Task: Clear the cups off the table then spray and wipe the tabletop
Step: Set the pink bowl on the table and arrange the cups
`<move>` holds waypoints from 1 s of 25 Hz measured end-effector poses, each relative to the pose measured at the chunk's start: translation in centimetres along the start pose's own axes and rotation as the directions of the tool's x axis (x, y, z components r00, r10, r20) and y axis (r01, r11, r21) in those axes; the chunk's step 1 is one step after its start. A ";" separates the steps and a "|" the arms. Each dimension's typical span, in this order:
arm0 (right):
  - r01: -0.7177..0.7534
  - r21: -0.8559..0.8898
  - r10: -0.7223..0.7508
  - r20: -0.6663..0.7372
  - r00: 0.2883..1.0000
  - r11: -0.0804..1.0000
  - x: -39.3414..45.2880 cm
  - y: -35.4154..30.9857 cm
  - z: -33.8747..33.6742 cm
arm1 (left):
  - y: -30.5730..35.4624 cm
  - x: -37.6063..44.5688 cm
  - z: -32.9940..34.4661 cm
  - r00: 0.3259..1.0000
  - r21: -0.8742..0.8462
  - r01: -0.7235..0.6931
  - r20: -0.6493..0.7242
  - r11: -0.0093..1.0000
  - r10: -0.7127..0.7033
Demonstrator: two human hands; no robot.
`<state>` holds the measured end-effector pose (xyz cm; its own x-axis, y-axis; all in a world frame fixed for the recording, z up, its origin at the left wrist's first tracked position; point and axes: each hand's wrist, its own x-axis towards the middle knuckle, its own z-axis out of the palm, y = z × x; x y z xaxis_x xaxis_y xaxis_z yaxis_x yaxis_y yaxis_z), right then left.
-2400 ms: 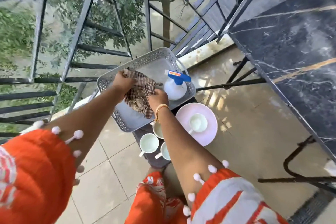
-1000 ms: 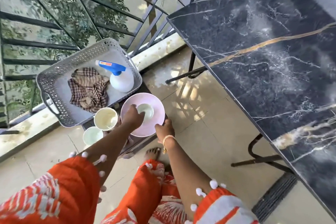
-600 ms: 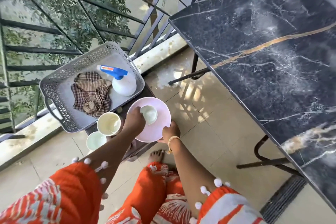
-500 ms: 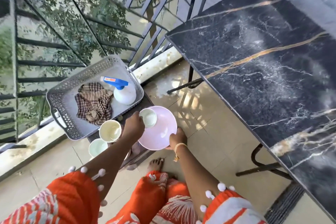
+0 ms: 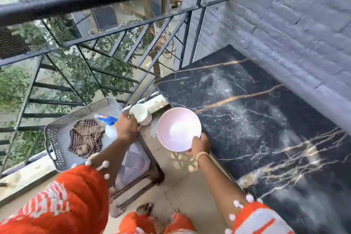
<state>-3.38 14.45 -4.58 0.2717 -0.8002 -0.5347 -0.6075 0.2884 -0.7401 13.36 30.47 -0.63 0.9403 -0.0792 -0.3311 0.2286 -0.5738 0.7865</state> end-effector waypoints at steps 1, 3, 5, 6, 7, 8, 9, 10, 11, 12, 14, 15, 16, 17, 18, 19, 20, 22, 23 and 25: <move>-0.006 0.042 0.006 0.001 1.000 0.999 0.6 -1.1 -0.6 | 1.1 -0.4 0.4 1.000 0.007 -0.012 -0.012 1.000 0.012; -0.023 0.153 0.019 0.028 0.999 0.988 2.0 -3.0 -1.3 | 2.7 -0.9 1.4 0.999 0.033 -0.044 -0.020 0.998 0.044; -0.087 0.284 0.060 0.103 0.993 0.955 3.0 -5.2 -1.9 | 3.6 -0.6 2.4 0.998 0.073 -0.050 -0.026 0.996 0.052; -0.120 0.333 0.077 0.138 0.987 0.935 3.4 -6.1 -2.0 | 3.8 -0.1 2.9 0.998 0.094 -0.049 -0.025 0.994 0.052; -0.136 0.370 0.080 0.164 0.983 0.919 3.8 -7.0 -2.0 | 3.9 0.4 3.2 0.998 0.103 -0.047 -0.028 0.994 0.050; -0.146 0.376 0.084 0.177 0.981 0.915 4.2 -8.1 -2.0 | 4.2 0.9 3.5 0.998 0.100 -0.055 -0.034 0.993 0.059; -0.158 0.372 0.087 0.200 0.976 0.915 5.0 -8.9 -1.7 | 4.6 1.6 3.8 0.997 0.095 -0.054 -0.049 0.994 0.059; -0.167 0.356 0.096 0.210 0.973 0.919 5.5 -9.9 -1.2 | 4.6 2.7 4.1 0.996 0.090 -0.053 -0.060 0.994 0.059; -0.180 0.351 0.105 0.221 0.970 0.919 6.3 -10.8 -0.5 | 4.4 4.3 4.7 0.996 0.074 -0.048 -0.066 0.996 0.053; -0.191 0.340 0.118 0.223 0.968 0.921 7.1 -11.5 0.2 | 4.3 5.7 5.2 0.997 0.059 -0.046 -0.062 0.997 0.049; -0.194 0.338 0.116 0.236 0.965 0.921 8.5 -12.6 1.5 | 5.2 7.2 5.7 0.997 0.074 -0.019 -0.076 0.997 0.024; -0.197 0.355 0.113 0.243 0.963 0.914 9.1 -13.0 2.1 | 6.4 6.9 5.4 0.996 0.086 -0.008 -0.089 0.996 0.016; -0.207 0.377 0.119 0.244 0.963 0.903 9.6 -13.4 2.4 | 7.0 7.2 5.5 0.995 0.102 -0.005 -0.101 0.995 0.015; -0.216 0.401 0.130 0.232 0.964 0.890 10.4 -13.7 2.8 | 7.5 7.7 5.7 0.993 0.108 0.001 -0.117 0.994 0.011; -0.227 0.411 0.151 0.208 0.966 0.883 10.9 -13.9 3.0 | 8.1 8.3 5.8 0.991 0.112 0.001 -0.133 0.994 0.014; -0.242 0.420 0.174 0.193 0.966 0.875 11.5 -14.0 3.0 | 8.6 8.9 6.0 0.990 0.118 0.012 -0.142 0.993 0.005; -0.258 0.430 0.191 0.193 0.962 0.865 11.8 -14.2 2.8 | 8.8 9.6 6.2 0.988 0.124 0.006 -0.152 0.992 0.013; -0.282 0.445 0.196 0.230 0.953 0.850 12.2 -14.6 2.5 | 9.9 10.5 6.6 0.988 0.139 -0.003 -0.153 0.990 0.024; -0.297 0.436 0.202 0.251 0.947 0.850 12.3 -14.7 2.3 | 10.5 10.8 6.8 0.989 0.148 0.004 -0.148 0.989 0.019; -0.327 0.388 0.211 0.312 0.926 0.862 12.5 -14.6 1.8 | 11.3 11.3 7.2 0.988 0.132 0.005 -0.151 0.991 0.016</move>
<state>10.25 1.16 -1.16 0.3563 -0.5165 -0.7786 -0.3223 0.7143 -0.6213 24.71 17.24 0.75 0.9710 0.0355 -0.2365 0.1975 -0.6770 0.7090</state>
